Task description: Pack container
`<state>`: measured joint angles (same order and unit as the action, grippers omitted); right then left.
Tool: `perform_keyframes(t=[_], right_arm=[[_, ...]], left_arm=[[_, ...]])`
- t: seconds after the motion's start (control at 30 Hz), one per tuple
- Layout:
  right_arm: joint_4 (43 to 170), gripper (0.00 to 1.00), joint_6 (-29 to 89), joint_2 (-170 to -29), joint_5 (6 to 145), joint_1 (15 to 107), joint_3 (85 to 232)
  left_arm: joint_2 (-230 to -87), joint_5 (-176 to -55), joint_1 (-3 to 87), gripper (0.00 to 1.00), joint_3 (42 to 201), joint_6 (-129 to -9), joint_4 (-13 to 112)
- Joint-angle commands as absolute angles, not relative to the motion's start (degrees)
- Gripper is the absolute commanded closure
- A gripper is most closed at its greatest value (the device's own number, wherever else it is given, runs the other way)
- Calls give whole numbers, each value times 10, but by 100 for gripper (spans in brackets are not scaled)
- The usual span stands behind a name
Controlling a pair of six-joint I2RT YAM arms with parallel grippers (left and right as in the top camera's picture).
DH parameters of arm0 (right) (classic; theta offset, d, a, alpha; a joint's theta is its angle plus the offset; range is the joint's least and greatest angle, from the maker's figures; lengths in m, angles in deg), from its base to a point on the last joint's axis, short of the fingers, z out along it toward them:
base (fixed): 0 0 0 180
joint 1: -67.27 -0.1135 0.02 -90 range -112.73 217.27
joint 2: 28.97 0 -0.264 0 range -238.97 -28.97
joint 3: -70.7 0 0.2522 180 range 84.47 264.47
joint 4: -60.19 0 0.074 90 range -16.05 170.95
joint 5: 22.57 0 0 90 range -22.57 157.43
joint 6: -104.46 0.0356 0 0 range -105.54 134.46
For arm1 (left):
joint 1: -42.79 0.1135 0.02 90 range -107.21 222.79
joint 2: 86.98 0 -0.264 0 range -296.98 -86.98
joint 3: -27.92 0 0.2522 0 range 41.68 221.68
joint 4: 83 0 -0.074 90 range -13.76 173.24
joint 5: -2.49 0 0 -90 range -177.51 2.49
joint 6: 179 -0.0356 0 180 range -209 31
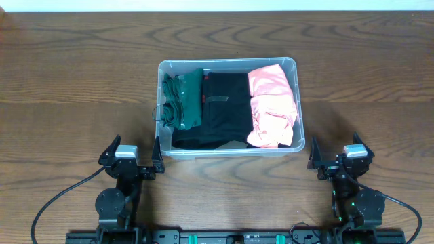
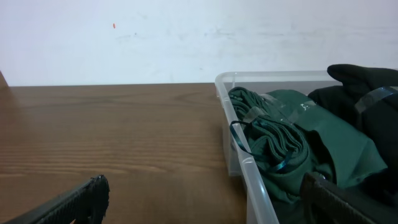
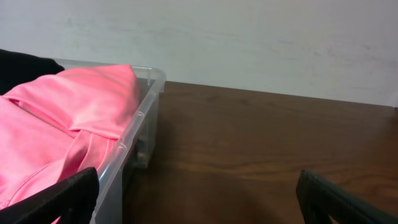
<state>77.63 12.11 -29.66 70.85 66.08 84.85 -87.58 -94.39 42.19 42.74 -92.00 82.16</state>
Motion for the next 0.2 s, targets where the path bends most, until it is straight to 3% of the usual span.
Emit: perform_keyframes(t=[0.0, 0.17], right_arm=[[779, 1, 114, -295, 707, 661, 848], [779, 1, 114, -295, 707, 661, 848]], left_arm=[[-873, -940, 420, 2, 419, -924, 798], [-873, -940, 420, 2, 419, -924, 798]])
